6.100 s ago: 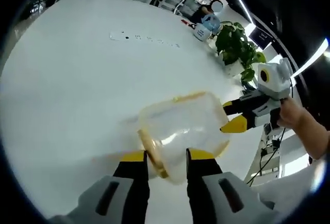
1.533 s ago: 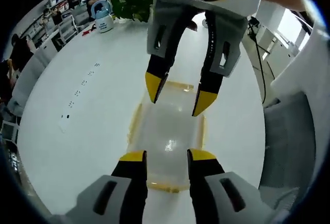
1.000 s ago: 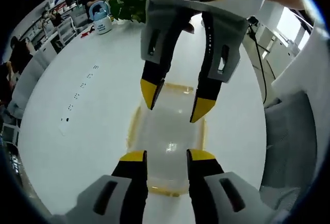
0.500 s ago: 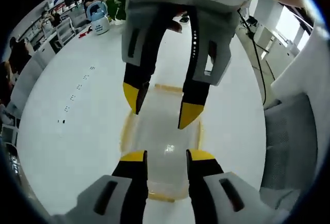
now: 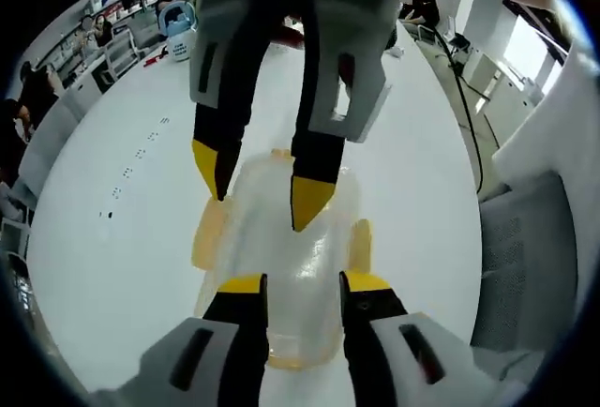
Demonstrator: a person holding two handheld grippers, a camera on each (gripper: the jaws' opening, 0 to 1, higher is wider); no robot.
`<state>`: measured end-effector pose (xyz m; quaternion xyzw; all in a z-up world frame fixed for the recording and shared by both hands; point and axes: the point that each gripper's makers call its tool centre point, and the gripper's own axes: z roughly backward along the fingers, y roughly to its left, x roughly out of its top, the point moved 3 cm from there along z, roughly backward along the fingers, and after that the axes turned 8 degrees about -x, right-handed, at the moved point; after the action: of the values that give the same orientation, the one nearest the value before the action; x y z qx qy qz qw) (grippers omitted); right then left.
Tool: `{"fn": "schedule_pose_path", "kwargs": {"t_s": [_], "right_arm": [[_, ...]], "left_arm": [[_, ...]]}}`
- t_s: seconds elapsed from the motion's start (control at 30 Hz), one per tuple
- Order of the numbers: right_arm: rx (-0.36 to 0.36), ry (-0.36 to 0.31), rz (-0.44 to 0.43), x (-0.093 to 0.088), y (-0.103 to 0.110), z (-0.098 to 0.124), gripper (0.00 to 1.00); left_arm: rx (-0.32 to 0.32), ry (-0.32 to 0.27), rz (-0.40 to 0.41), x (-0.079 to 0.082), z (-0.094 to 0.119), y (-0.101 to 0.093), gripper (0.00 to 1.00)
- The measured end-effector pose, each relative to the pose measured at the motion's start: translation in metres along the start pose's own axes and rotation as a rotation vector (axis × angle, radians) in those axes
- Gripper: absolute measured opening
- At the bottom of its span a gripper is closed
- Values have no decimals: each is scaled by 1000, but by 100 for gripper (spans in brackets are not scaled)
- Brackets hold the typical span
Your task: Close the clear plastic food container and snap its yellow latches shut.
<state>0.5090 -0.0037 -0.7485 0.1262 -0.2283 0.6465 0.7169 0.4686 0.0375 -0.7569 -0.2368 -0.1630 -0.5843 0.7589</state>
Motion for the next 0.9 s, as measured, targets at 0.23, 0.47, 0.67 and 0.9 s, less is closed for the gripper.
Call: {"fn": "schedule_pose_path", "kwargs": {"t_s": [0.23, 0.47, 0.67, 0.9], "right_arm": [[1, 1, -5, 2, -5, -5, 34], [9, -1, -26, 3, -10, -9, 35], [36, 14, -28, -2, -9, -14, 37], [71, 23, -40, -2, -7, -20, 38]], "left_arm": [[8, -1, 6, 1, -1, -4, 30], [13, 9, -15, 0, -3, -10, 34], [41, 16, -58, -2, -6, -14, 36], [80, 29, -112, -4, -9, -16, 39]]}}
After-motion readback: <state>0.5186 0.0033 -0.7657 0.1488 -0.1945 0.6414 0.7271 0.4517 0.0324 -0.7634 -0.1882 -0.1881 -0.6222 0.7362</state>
